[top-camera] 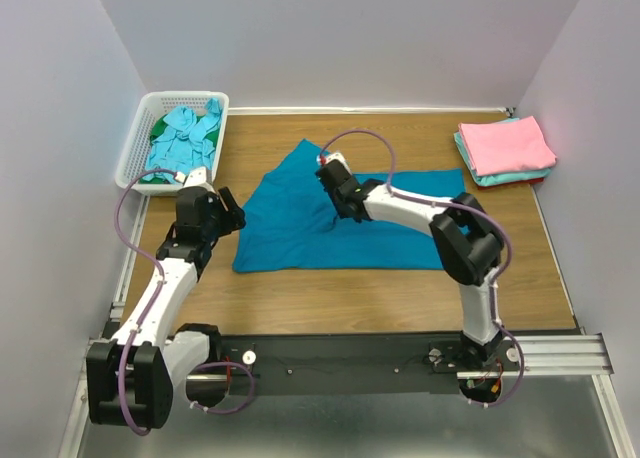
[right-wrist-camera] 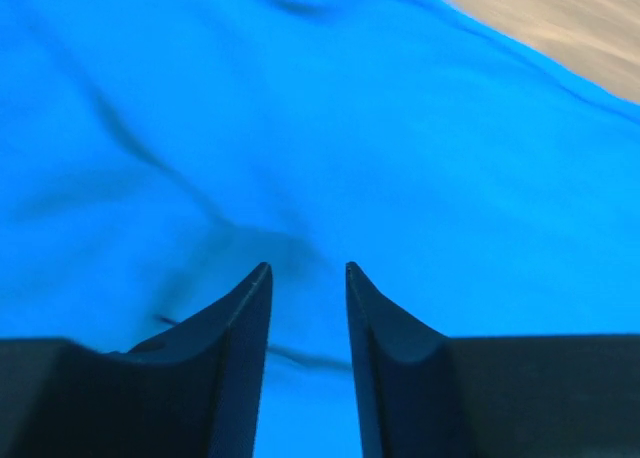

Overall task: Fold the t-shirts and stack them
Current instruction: Fold the tshirt

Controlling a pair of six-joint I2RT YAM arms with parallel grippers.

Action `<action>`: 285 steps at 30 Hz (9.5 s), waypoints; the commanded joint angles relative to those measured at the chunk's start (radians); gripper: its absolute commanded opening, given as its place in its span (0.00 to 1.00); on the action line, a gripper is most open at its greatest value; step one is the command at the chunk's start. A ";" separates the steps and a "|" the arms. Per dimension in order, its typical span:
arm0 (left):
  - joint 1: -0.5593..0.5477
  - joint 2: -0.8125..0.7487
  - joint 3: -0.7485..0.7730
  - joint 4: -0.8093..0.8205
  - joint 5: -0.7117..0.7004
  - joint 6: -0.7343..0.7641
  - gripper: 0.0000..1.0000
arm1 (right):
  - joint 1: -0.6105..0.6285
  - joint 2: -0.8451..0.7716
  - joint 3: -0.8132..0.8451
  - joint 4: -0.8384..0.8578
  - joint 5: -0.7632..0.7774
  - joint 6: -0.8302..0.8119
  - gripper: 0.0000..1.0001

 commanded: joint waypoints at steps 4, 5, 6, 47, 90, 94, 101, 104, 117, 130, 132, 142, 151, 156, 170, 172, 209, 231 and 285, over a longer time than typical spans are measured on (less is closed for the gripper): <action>-0.060 0.115 0.016 -0.045 0.134 -0.033 0.70 | -0.161 -0.341 -0.238 -0.003 -0.037 0.166 0.44; -0.068 0.139 0.021 -0.054 0.143 -0.037 0.70 | -0.184 -0.379 -0.239 -0.003 -0.051 0.185 0.44; -0.080 0.193 0.025 -0.063 0.152 -0.040 0.70 | -0.207 -0.413 -0.309 -0.003 -0.086 0.205 0.44; -0.141 0.328 0.213 -0.319 -0.176 -0.096 0.67 | -0.981 -0.849 -0.719 -0.128 -0.571 0.424 0.54; -0.077 1.154 0.955 -0.220 0.025 0.203 0.46 | -0.712 -0.360 -0.285 -0.085 -0.513 0.226 0.48; -0.077 1.166 0.953 -0.229 0.042 0.207 0.46 | -0.712 -0.357 -0.274 -0.085 -0.493 0.219 0.48; -0.077 1.166 0.935 -0.221 0.057 0.216 0.20 | -0.712 -0.328 -0.234 -0.083 -0.477 0.214 0.48; -0.077 1.163 0.932 -0.215 0.063 0.220 0.11 | -0.711 -0.314 -0.216 -0.078 -0.412 0.213 0.48; -0.075 1.144 0.912 -0.203 0.039 0.240 0.00 | -0.724 -0.111 -0.026 0.017 -0.269 -0.014 0.36; -0.049 1.129 0.895 -0.193 0.048 0.236 0.00 | -0.772 0.076 0.132 0.026 -0.306 -0.103 0.39; -0.049 1.131 0.896 -0.193 0.051 0.236 0.00 | -0.772 0.082 0.126 0.026 -0.310 -0.105 0.40; -0.049 1.138 0.892 -0.190 0.065 0.233 0.00 | -0.809 0.120 0.109 0.026 -0.355 -0.096 0.41; -0.049 1.138 0.892 -0.189 0.068 0.233 0.00 | -0.821 0.127 0.079 0.026 -0.382 -0.100 0.33; -0.049 1.132 0.895 -0.190 0.074 0.233 0.00 | -0.821 0.120 0.074 0.026 -0.399 -0.102 0.11; -0.049 1.043 0.900 -0.212 0.074 0.249 0.00 | -0.821 -0.042 0.028 0.026 -0.346 -0.074 0.01; -0.049 1.025 0.890 -0.207 0.068 0.249 0.00 | -0.821 -0.065 0.005 0.026 -0.341 -0.062 0.01; -0.034 0.669 0.550 -0.138 0.029 0.197 0.00 | -0.882 -0.424 -0.325 0.027 -0.240 0.171 0.01; -0.032 0.604 0.326 -0.089 -0.047 0.119 0.00 | -0.890 -0.403 -0.478 0.047 -0.191 0.289 0.01; -0.028 0.551 0.292 -0.060 -0.104 0.075 0.00 | -0.890 -0.516 -0.579 0.052 -0.333 0.315 0.09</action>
